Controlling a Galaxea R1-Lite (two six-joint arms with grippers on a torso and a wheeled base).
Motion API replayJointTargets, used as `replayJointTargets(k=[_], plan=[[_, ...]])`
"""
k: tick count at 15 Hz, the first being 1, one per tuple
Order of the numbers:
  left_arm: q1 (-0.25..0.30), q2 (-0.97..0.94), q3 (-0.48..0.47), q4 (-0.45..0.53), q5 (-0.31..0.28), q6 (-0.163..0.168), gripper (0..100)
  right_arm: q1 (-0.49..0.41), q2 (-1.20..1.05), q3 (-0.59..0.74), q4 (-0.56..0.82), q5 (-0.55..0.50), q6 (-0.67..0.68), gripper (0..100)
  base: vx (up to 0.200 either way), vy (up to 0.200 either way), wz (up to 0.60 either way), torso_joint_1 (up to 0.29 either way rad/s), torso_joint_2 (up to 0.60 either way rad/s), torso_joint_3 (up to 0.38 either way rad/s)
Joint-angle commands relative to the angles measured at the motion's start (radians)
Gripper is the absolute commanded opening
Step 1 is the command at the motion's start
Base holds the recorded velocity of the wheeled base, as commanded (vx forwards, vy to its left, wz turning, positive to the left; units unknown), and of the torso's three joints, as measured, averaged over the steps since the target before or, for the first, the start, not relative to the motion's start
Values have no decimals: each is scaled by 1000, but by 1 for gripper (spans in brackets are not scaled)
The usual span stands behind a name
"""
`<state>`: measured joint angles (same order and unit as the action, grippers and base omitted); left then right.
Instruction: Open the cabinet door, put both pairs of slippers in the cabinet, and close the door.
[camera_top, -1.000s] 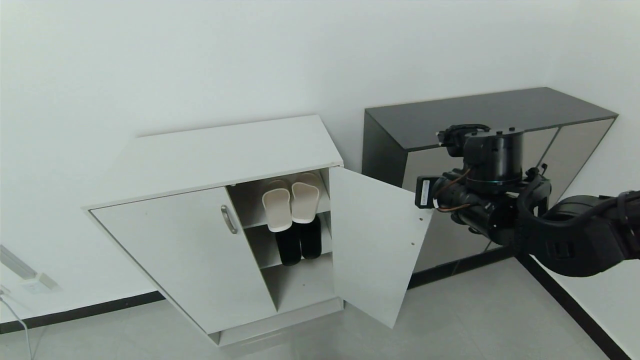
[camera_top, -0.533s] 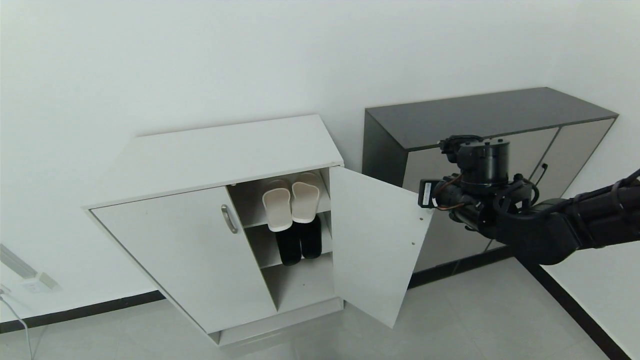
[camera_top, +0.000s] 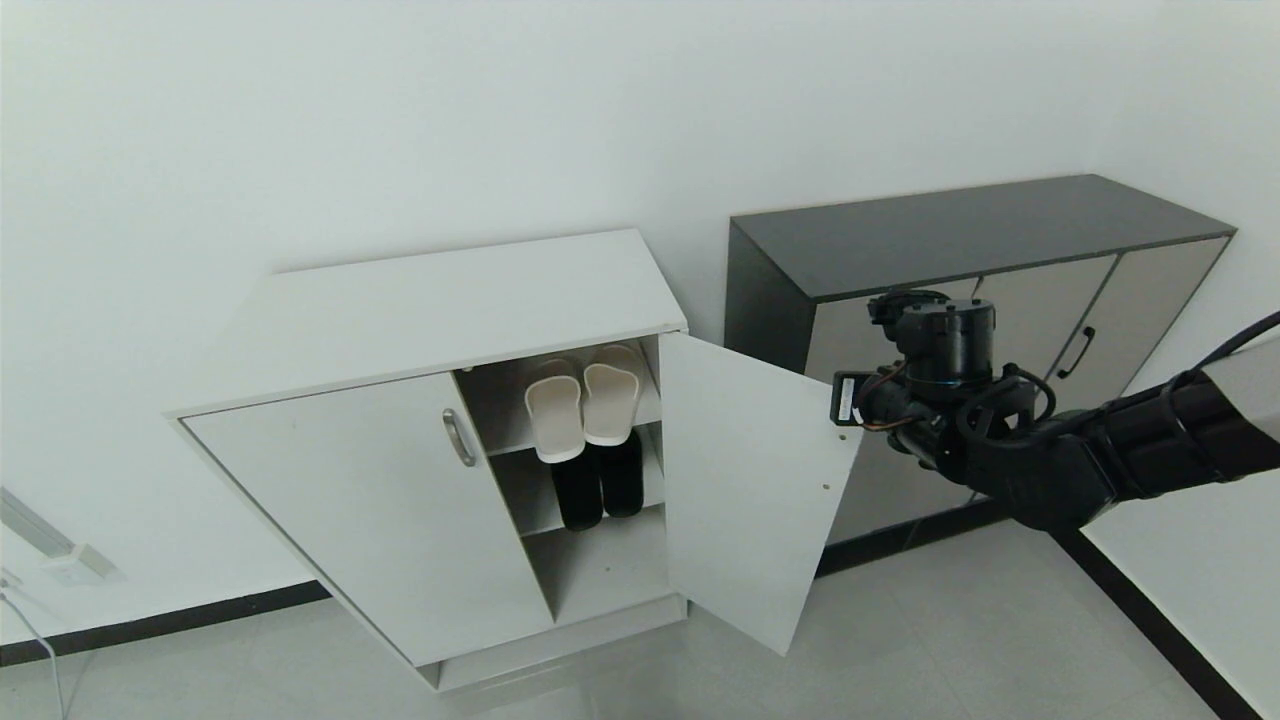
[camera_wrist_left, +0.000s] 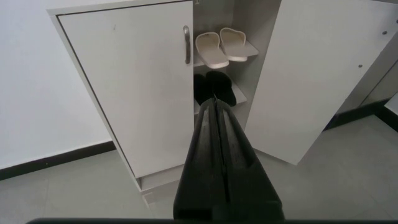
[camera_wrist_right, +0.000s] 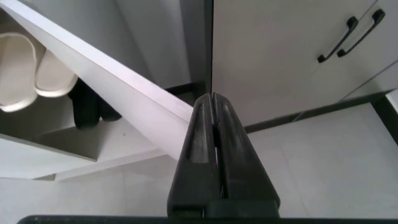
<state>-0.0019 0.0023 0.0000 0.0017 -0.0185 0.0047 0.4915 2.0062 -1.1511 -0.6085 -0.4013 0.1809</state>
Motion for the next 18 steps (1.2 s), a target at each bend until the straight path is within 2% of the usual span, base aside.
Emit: replayJointTargets(k=[1, 10, 18], plan=[[0, 1, 0, 0, 0, 0, 0, -1, 23, -2, -11, -1, -1, 0, 0, 0, 0, 0, 0, 0], [0, 1, 0, 0, 0, 0, 0, 9, 34, -4, -14, -5, -1, 0, 0, 0, 0, 0, 0, 0], [0, 1, 0, 0, 0, 0, 0, 210, -87, 111, -19, -11, -1, 0, 0, 0, 0, 0, 0, 0]])
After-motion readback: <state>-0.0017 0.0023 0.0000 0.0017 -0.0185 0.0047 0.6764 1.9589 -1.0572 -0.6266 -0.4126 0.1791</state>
